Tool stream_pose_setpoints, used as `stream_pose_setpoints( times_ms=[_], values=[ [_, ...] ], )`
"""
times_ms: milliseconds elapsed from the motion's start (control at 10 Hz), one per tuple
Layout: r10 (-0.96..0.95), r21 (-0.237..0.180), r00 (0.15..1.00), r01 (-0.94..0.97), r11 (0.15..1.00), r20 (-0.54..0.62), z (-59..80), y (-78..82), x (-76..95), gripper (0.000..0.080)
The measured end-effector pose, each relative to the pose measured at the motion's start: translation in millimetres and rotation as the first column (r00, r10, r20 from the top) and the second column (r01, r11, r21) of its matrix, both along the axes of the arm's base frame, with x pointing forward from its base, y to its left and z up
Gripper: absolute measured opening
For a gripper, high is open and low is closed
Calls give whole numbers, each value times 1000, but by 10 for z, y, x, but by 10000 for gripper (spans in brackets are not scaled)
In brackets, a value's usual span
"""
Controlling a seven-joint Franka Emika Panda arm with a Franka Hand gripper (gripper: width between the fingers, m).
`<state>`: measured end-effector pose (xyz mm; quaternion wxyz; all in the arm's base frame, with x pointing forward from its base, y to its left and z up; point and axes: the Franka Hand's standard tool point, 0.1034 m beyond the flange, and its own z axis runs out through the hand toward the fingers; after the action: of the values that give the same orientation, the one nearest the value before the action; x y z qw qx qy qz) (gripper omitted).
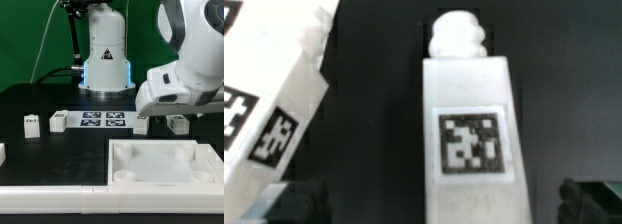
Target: Assemble one leg
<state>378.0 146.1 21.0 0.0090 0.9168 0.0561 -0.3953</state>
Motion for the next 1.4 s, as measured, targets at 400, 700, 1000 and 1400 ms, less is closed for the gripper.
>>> stream_pose_setpoints(
  times_ms=[400, 700, 1000, 1400],
  values=[
    [13, -15, 983, -16, 1000, -183, -123, 33, -49, 649],
    [15, -16, 982, -18, 1000, -186, -135, 33, -68, 541],
    [15, -15, 982, -18, 1000, -187, -136, 32, -69, 288],
    [17, -12, 982, -20, 1000, -187, -131, 29, -66, 288]
  ],
)
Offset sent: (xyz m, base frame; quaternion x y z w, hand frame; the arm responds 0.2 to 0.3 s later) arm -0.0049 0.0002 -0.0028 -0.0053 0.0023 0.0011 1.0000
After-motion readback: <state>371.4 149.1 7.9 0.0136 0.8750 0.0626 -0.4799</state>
